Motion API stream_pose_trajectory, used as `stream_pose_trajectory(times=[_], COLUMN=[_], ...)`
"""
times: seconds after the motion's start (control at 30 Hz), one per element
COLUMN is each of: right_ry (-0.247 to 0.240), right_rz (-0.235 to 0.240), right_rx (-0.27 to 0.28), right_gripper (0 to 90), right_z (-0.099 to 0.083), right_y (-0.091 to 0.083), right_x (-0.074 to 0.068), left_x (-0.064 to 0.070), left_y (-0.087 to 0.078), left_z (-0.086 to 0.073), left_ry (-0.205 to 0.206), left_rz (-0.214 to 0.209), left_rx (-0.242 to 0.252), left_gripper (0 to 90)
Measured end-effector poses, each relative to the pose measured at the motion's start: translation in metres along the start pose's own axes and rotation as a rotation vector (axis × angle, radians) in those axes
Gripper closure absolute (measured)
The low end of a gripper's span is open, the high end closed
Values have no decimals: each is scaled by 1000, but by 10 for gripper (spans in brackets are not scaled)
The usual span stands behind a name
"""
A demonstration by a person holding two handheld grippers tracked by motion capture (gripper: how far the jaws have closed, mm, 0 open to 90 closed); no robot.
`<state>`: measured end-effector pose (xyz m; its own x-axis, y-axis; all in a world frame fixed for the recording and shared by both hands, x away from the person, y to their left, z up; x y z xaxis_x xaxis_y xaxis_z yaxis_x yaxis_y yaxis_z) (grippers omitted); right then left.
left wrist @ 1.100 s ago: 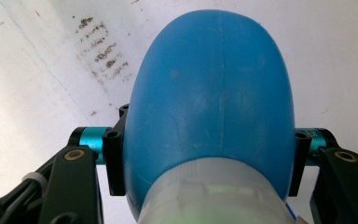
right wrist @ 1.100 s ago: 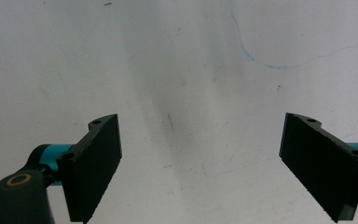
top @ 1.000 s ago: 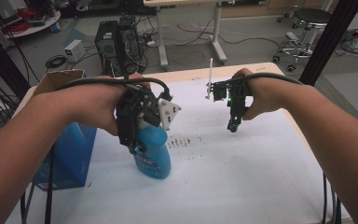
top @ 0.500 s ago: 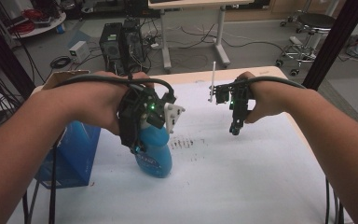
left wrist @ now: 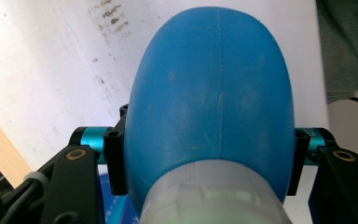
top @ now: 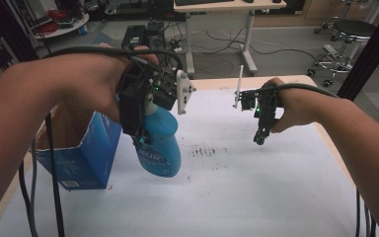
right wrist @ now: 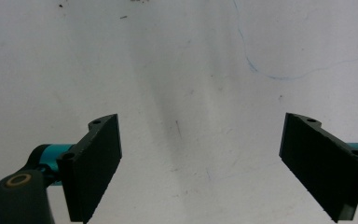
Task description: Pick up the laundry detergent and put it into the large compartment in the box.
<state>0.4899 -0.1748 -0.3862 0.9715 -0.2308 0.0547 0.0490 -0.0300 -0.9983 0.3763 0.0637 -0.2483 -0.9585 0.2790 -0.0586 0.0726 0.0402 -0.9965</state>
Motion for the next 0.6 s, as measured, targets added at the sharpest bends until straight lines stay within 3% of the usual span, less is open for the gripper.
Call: stream_pose_trajectory(times=[0.1, 0.27, 0.3, 0.33, 0.43, 0.6], right_ry=[-3, -5, -5, -12, -19, -26], right_rz=[1, 1, 1, 3, 4, 4], right_rx=[2, 5, 5, 5, 2, 6], right_gripper=[120, 120, 120, 120, 120, 120], right_z=[1, 2, 2, 3, 5, 7], right_y=[0, 2, 2, 2, 3, 3], right_x=[-1, 0, 0, 0, -1, -2], left_x=[3, 3, 3, 3, 2, 1], left_y=[-11, -28, -28, -36, -47, -67], left_z=[-4, -15, -15, -21, -32, -50], left_ry=[-33, -125, -125, -174, -268, -376], left_rz=[-12, -37, -37, -47, -66, -81], left_rx=[-4, 2, 2, 10, 24, 44], left_gripper=[380, 380, 380, 380, 380, 379])
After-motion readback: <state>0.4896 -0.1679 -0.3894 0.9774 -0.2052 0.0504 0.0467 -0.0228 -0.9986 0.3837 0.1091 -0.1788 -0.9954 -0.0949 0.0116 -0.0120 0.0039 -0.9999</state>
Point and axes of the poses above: each handheld gripper's, and its own axes: y roughly forward along the jaws, z roughly out of its top, x roughly to its right, the point moved 3 cm from there along y, roughly forward along the jaws, and after that the axes turned 2 degrees about -x, right-handed, at the moved point
